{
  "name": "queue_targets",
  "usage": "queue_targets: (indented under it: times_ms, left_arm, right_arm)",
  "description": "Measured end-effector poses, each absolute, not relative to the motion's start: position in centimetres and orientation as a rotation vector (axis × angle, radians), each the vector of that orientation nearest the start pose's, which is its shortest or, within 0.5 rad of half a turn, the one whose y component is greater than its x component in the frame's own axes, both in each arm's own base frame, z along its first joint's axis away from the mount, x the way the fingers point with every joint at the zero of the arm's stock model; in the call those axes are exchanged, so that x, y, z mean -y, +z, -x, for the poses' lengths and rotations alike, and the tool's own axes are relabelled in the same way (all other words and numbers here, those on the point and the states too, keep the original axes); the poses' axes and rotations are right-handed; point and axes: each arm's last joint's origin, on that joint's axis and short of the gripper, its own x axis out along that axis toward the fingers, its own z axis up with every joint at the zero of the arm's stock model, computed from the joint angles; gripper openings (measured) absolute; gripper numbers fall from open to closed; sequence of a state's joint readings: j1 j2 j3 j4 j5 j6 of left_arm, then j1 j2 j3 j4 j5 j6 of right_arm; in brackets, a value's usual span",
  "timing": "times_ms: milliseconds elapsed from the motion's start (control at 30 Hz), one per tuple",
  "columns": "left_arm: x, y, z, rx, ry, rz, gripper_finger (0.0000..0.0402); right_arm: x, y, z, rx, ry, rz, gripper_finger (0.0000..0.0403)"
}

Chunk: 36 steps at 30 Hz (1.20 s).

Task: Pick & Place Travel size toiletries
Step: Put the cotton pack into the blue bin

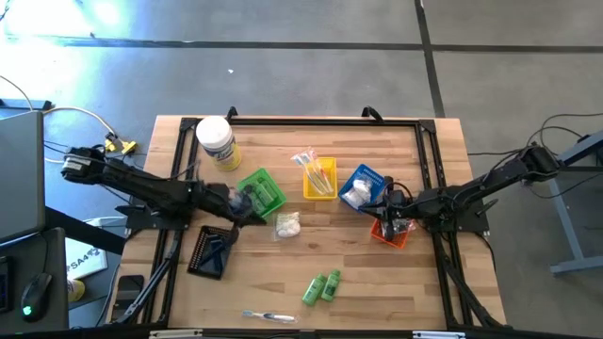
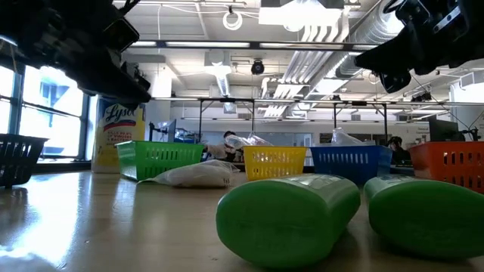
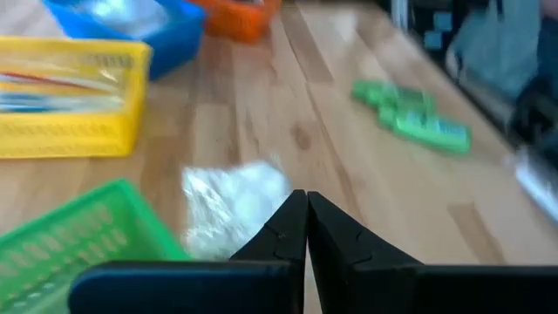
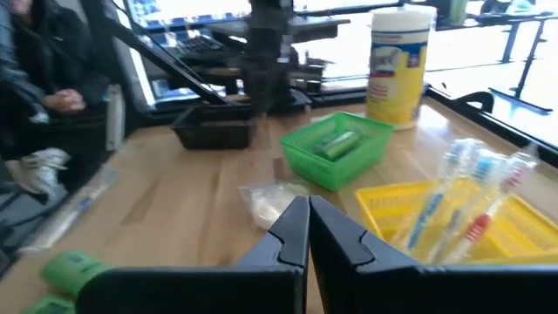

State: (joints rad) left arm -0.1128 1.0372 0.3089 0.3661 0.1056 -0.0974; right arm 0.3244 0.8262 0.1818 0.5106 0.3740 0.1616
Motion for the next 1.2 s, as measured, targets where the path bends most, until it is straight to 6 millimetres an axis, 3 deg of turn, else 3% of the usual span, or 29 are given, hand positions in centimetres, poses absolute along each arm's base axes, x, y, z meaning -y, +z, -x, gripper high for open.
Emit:
queue_targets:
  times_ms: [200, 367, 467, 633, 867, 1200]
  left_arm:
    - [5.8, 18.4, -21.9, -0.487, -0.111, -0.072, 0.0008]
    - [7.8, 17.5, -23.5, -0.621, -0.099, -0.154, 0.0017]
    - [8.6, 16.6, -24.7, -0.684, -0.099, -0.154, 0.0049]
    - [9.6, 15.3, -26.4, -0.737, -0.088, -0.209, 0.0136]
    - [10.0, 14.3, -27.5, -0.934, -0.053, -0.309, 0.0242]
    - [10.1, 14.2, -28.3, -0.947, 0.015, -0.35, 0.0262]
  right_arm:
    - [-4.2, 18.2, -16.4, -0.139, -0.127, -0.101, 0.0004]
    - [-4.2, 18.2, -16.4, -0.135, -0.13, -0.103, 0.0004]
    - [-4.2, 18.3, -16.4, -0.128, -0.129, -0.113, 0.0004]
    - [-4.2, 18.4, -16.4, -0.12, -0.124, -0.123, 0.0004]
    - [-4.2, 18.4, -16.4, -0.118, -0.123, -0.154, 0.0004]
    - [-4.2, 18.4, -16.4, -0.119, -0.123, -0.154, 0.0004]
